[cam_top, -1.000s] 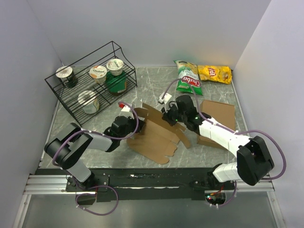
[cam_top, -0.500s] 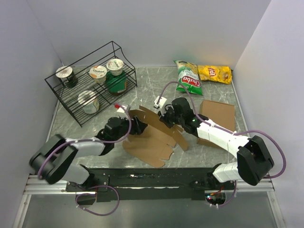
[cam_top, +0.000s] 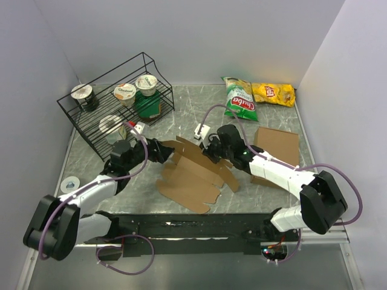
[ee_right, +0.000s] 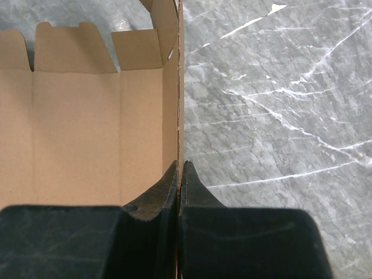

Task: Fold the paper box
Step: Fold the paper box at the center of the board.

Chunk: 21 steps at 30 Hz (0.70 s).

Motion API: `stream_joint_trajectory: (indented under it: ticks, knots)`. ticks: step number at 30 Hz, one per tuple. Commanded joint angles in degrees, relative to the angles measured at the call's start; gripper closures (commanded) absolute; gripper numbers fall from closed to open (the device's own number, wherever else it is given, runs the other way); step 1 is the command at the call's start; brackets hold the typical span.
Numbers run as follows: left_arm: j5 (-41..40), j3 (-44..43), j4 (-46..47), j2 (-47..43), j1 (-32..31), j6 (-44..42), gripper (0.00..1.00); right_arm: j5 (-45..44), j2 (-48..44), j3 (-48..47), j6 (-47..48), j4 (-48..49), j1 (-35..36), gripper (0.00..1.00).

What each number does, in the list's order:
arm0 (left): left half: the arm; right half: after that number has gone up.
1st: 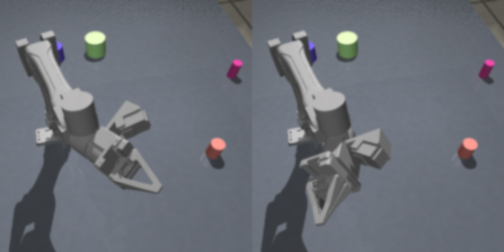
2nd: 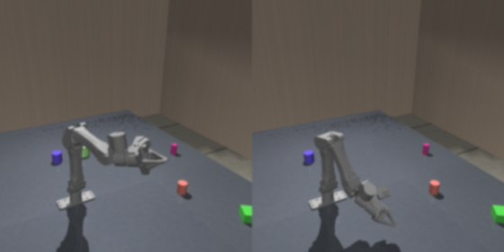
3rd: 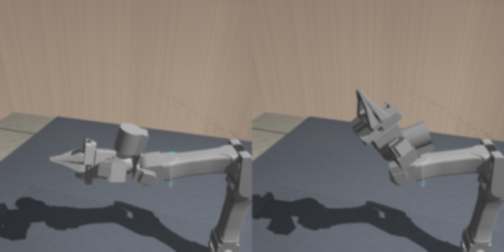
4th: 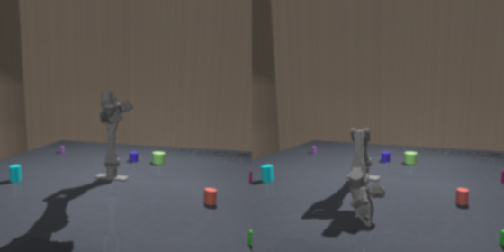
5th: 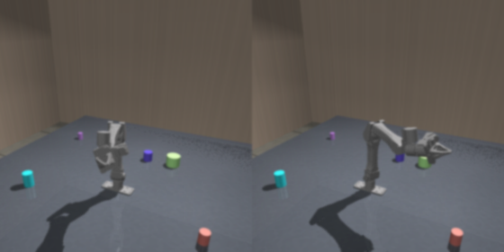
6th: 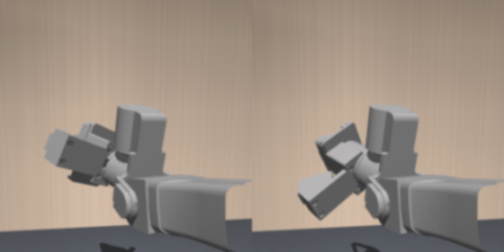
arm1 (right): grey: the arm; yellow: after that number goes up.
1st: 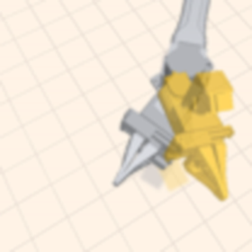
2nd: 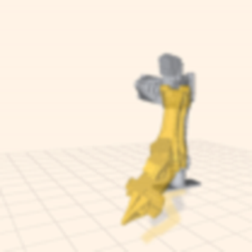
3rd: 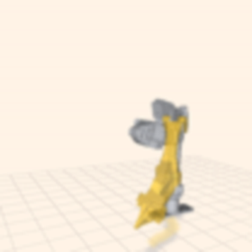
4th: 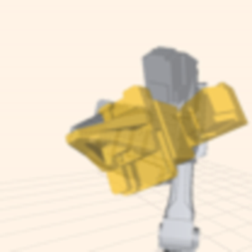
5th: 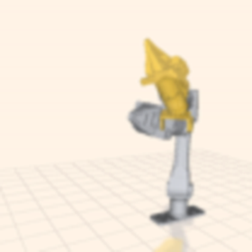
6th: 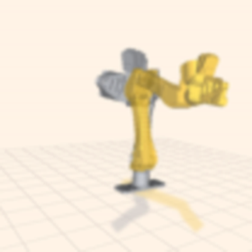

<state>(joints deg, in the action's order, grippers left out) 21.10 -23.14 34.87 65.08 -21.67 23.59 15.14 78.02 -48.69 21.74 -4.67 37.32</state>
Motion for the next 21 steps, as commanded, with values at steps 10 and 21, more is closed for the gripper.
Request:
stream_joint_trajectory:
  ticks: [10, 21]
  knots:
    - [9.39, -2.62, 8.81, 3.65, 1.81, -1.53, 0.23, -3.36, 6.61, -8.17, 4.01, -6.93, 3.20, 1.00]
    - [13.87, -2.17, 6.44, 4.70, 3.56, -7.24, 0.14, -5.29, 8.11, -9.06, 5.16, -7.99, 4.34, 1.00]
